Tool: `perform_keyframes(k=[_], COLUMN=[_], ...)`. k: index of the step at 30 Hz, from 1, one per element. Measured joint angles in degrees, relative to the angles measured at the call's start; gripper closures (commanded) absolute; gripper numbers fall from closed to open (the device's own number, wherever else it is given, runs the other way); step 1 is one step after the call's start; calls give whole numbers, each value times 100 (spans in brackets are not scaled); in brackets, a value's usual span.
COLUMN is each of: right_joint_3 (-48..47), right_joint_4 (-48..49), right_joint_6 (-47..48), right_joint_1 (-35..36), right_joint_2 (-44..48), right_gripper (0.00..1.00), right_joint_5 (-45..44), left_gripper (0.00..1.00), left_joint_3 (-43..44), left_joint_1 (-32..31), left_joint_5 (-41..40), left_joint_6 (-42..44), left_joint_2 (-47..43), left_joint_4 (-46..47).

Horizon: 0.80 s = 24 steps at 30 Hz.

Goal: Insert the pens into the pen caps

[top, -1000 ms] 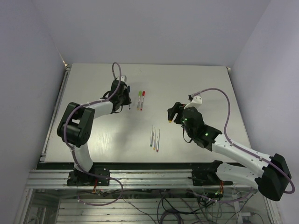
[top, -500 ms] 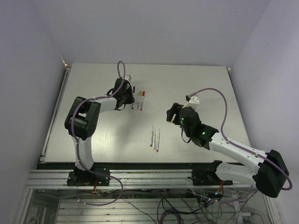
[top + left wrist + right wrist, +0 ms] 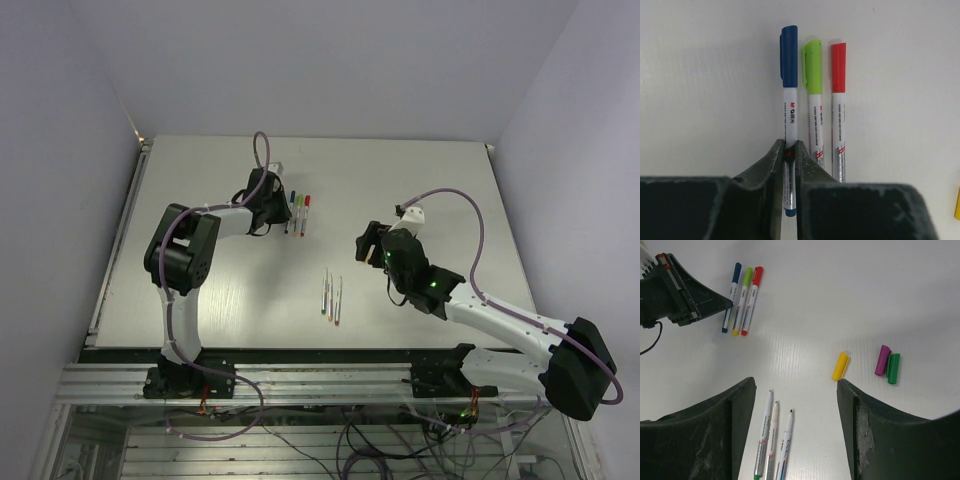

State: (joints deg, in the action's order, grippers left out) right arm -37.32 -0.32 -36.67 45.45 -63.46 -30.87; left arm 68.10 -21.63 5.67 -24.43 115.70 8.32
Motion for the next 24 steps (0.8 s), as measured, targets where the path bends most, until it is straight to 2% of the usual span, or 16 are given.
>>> perform_keyframes(k=[10, 19, 24], right_joint_3=[0, 0, 2], right_joint_4=[0, 2, 0], right_joint_6=[-39, -63, -61], right_joint_1=[0, 0, 0], right_joint_2=[0, 4, 55], right_gripper=[34, 35, 35], right_joint_5=[2, 7, 13], left_gripper=[57, 55, 56], left_joint_3=[0, -9, -149], left_joint_1=[0, 0, 0], left_joint_5=[28, 11, -157], left_joint_6=[-184, -240, -234], left_joint_2=[37, -28, -455], left_joint_4=[35, 28, -74])
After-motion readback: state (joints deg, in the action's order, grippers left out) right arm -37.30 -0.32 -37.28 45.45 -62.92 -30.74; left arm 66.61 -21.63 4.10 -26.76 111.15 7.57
